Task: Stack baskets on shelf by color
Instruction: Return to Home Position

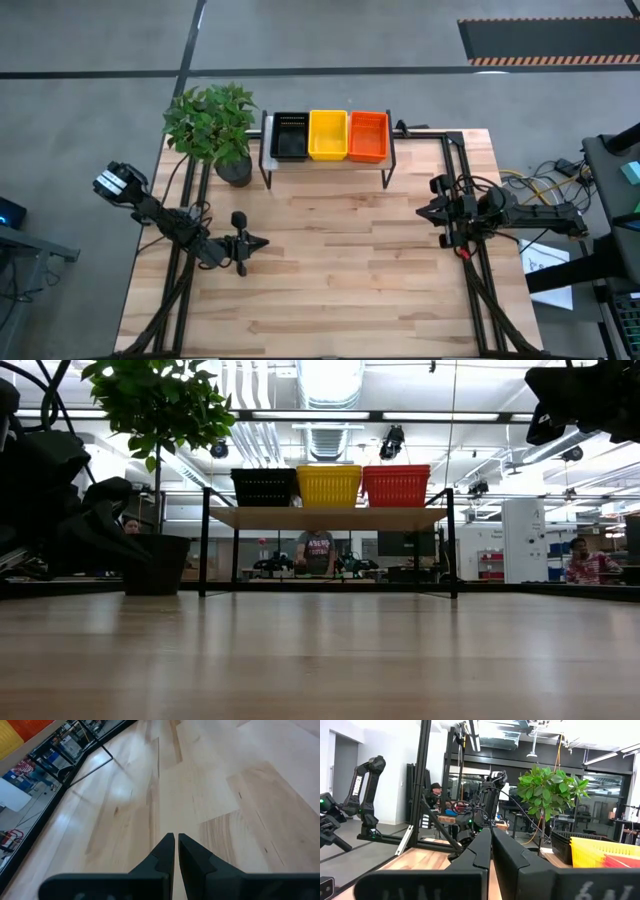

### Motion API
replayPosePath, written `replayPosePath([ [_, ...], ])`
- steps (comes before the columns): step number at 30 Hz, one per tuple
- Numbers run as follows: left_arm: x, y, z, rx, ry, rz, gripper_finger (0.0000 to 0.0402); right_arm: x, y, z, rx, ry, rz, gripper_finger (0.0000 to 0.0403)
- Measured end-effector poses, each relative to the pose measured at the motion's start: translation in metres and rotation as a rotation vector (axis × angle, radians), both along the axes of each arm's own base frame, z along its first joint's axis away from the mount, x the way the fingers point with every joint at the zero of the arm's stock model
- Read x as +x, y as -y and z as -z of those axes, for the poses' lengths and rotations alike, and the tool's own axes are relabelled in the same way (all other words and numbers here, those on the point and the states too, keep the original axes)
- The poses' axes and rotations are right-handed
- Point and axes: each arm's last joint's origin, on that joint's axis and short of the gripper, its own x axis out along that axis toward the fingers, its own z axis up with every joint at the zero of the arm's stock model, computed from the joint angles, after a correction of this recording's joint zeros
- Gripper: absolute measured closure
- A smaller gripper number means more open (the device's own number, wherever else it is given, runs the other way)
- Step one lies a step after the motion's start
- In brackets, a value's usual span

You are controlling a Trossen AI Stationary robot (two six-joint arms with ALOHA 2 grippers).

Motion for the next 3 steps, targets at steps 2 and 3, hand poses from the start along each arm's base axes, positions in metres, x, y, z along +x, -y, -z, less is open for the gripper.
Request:
replayPosePath([
  [2, 0.0, 0.0, 0.0, 0.0, 0.0, 0.0, 0.0394, 0.0, 0.0, 0.0, 0.001, 0.0, -0.001, 0.0394],
  [3, 0.0, 0.0, 0.0, 0.0, 0.0, -0.001, 0.0394, 0.0, 0.0, 0.0, 0.001, 0.0, 0.0, 0.0394],
])
